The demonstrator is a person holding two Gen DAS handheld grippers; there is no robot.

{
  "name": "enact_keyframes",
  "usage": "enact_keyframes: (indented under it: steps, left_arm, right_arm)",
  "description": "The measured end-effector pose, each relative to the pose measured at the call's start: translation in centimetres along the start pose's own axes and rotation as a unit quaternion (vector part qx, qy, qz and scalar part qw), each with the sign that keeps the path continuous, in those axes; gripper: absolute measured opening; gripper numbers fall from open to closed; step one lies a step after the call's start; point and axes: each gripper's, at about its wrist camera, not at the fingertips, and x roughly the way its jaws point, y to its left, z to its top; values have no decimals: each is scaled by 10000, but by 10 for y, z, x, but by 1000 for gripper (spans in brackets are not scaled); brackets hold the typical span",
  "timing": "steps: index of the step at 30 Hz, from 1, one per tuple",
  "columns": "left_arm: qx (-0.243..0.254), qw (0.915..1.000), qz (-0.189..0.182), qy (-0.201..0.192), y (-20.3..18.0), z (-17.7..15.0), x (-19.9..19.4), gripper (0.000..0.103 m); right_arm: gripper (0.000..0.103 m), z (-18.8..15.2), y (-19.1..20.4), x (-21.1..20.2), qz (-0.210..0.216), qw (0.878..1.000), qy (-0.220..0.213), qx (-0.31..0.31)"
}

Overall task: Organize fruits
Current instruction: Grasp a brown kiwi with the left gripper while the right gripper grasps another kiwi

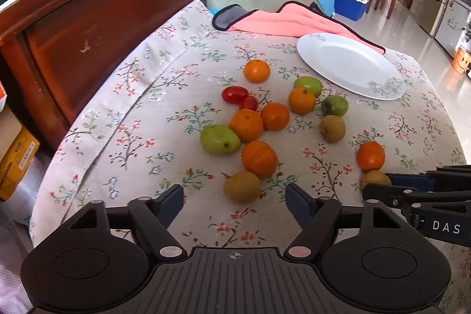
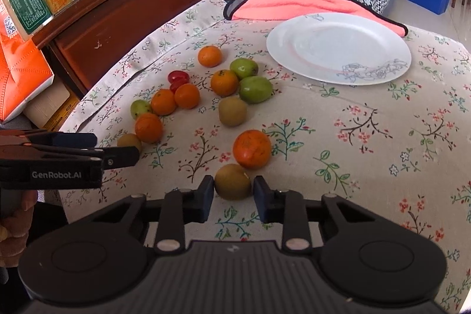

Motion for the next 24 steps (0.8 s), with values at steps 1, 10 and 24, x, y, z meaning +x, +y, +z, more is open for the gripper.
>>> enact_keyframes:
  steps: [1,10,24]
  left_arm:
    - [8,10000,-45,4,-1,0,2,65]
    - [92,9999,-89,-30,-6,-2,14,31]
    - [109,9991,-342,-225,-14,-2,-6,26]
  right_arm:
    - [27,0,0,0,-6,10000,-12,-5]
    - [27,2,-3,-2,93,9999,-22,129]
    - [27,3,-4,-8,174,9997,-4,185]
